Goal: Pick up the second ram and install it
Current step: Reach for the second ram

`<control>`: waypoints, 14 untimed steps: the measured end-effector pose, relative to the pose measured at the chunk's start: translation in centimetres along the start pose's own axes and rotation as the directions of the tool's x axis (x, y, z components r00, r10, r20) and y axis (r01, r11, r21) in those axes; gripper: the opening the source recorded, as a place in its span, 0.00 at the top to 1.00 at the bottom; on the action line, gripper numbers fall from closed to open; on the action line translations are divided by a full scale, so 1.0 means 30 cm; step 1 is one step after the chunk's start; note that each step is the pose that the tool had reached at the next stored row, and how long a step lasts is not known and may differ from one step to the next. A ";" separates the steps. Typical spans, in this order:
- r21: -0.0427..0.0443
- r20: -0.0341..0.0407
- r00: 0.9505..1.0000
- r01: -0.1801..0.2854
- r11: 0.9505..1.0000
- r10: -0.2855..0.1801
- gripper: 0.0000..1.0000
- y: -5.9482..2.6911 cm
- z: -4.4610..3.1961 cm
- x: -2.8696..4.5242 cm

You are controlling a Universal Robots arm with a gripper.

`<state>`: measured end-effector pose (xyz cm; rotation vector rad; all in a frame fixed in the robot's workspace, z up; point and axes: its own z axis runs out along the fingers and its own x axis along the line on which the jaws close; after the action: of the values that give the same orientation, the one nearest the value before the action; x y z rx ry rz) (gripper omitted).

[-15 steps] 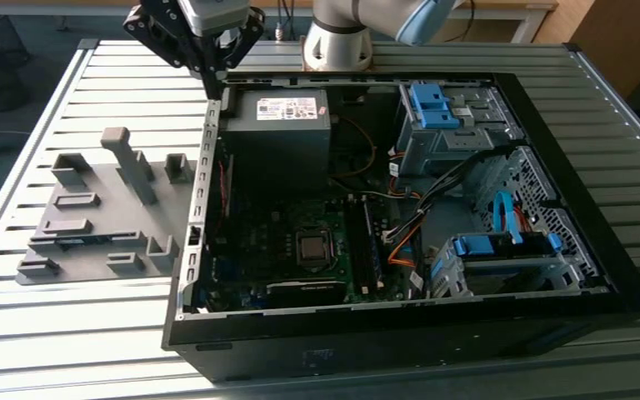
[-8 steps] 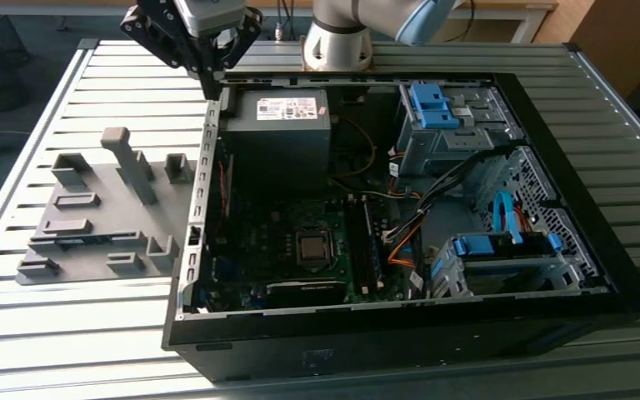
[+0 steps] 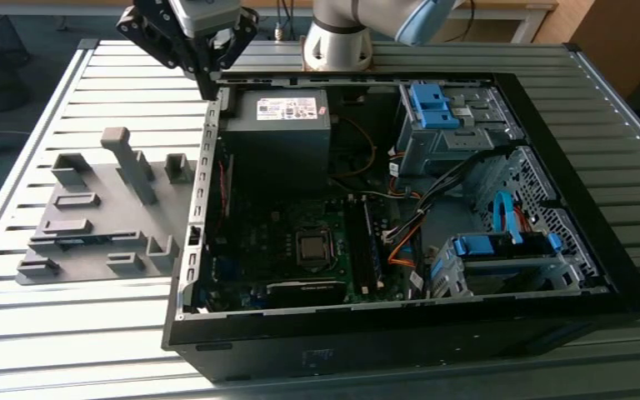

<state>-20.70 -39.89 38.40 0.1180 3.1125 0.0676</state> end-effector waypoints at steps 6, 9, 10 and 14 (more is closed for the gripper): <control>0.000 0.000 1.000 0.000 1.000 0.000 0.89 -0.001 0.001 0.008; 0.000 0.000 1.000 0.000 1.000 0.000 0.89 -0.001 0.001 0.011; 0.000 0.000 1.000 0.000 1.000 0.000 0.89 -0.001 0.001 0.012; 0.000 0.000 1.000 0.000 1.000 0.000 0.89 -0.001 0.002 0.017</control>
<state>-21.21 -39.89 38.31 0.1179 3.1125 0.0677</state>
